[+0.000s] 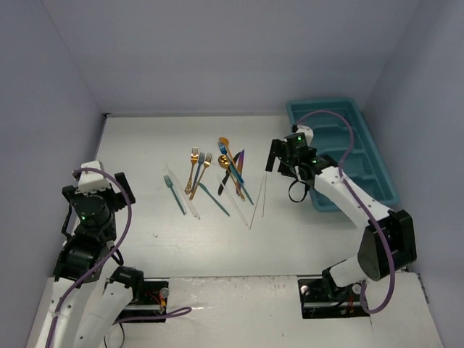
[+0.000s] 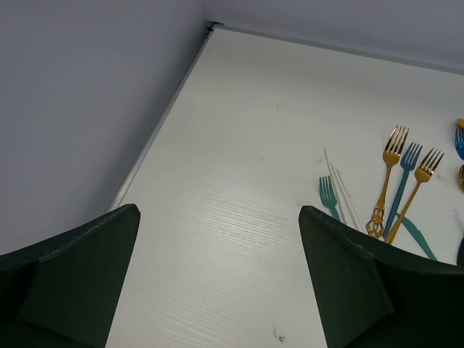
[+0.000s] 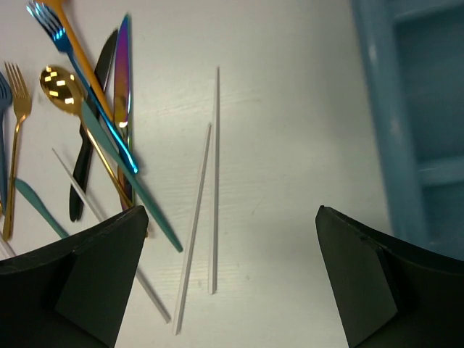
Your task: Sort the eating utensils into containers
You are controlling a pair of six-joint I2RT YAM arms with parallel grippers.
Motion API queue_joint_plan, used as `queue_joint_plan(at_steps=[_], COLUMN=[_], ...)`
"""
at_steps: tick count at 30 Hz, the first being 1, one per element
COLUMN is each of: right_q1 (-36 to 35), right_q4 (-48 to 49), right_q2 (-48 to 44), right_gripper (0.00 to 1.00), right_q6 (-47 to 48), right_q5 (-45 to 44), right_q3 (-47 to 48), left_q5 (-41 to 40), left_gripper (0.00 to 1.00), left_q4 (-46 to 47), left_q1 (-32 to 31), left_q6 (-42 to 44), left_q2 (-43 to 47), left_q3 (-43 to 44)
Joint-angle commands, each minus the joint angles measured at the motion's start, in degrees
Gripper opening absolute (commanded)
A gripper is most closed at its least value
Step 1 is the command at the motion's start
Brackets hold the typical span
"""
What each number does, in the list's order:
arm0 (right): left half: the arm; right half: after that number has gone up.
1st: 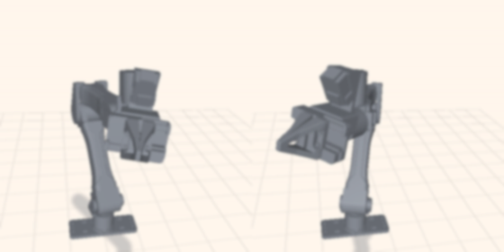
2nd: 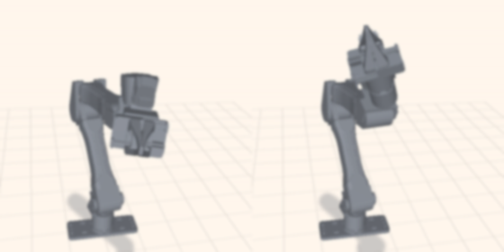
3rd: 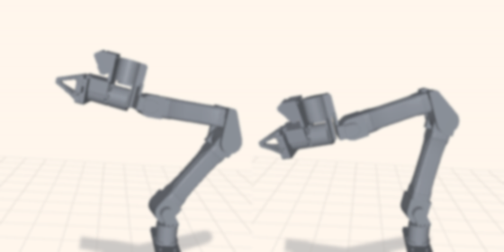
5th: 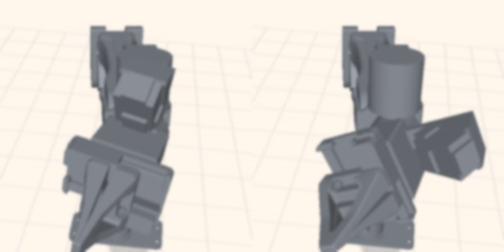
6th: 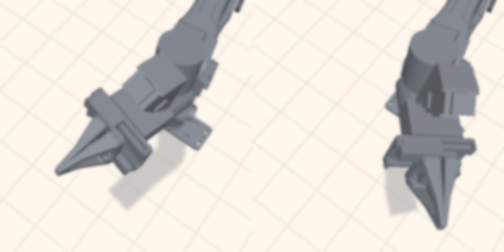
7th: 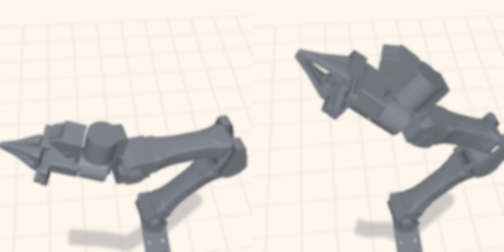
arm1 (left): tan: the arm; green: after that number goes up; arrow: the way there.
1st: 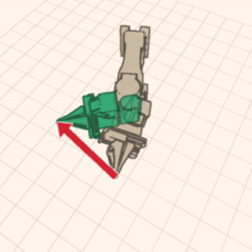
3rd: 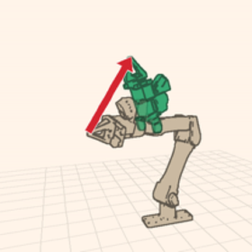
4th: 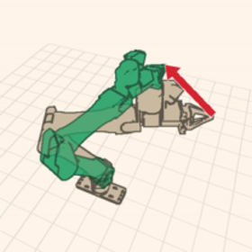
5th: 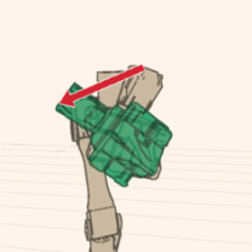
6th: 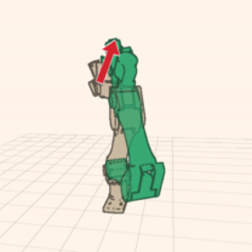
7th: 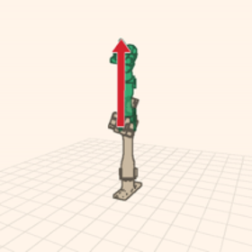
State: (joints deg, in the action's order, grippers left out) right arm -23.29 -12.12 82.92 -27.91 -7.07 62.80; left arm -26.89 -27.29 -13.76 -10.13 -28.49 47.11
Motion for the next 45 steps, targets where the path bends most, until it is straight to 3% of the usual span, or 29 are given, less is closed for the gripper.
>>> queue_joint_plan(at_steps=[1,6,9,14,34,39,42,45], right_q1=[-4.51,-6.60,-6.99,-7.91,-8.51,-8.40,-8.35,-8.30], right_q4=[0.26,0.27,0.35,0.42,1.49,1.49,1.49,1.49], right_q2=[2.62,8.34,11.26,14.40,22.48,24.12,25.04,25.23], right_gripper=[0.97,0.81,0.64,0.50,0.26,0.14,0.02,0.00], right_q6=[-3.92,-4.18,-4.95,-5.35,-7.45,-8.10,-8.38,-8.21], right_q5=[-3.82,-3.92,-4.38,-5.18,-7.19,-8.06,-7.93,-8.24], right_q3=[2.58,3.17,2.62,2.64,2.85,2.85,3.00,3.36], left_q5=[0.39,0.98,1.22,1.37,1.67,1.67,1.67,1.61], left_gripper=[0.90,0.90,0.90,0.90,0.90,0.90,0.90,0.90], left_q4=[2.42,2.24,2.16,2.30,2.17,2.16,2.07,1.95], left_q1=[0.40,0.39,0.31,0.22,0.21,0.22,0.19,0.22], left_q6=[-0.61,-0.50,-0.34,-0.33,-0.15,-0.15,-0.15,-0.15], left_q2=[-0.92,-0.78,-0.70,-0.76,-1.16,-1.22,-1.27,-1.27], left_q3=[0.35,0.18,0.18,0.09,-0.09,-0.04,0.00,-0.09])
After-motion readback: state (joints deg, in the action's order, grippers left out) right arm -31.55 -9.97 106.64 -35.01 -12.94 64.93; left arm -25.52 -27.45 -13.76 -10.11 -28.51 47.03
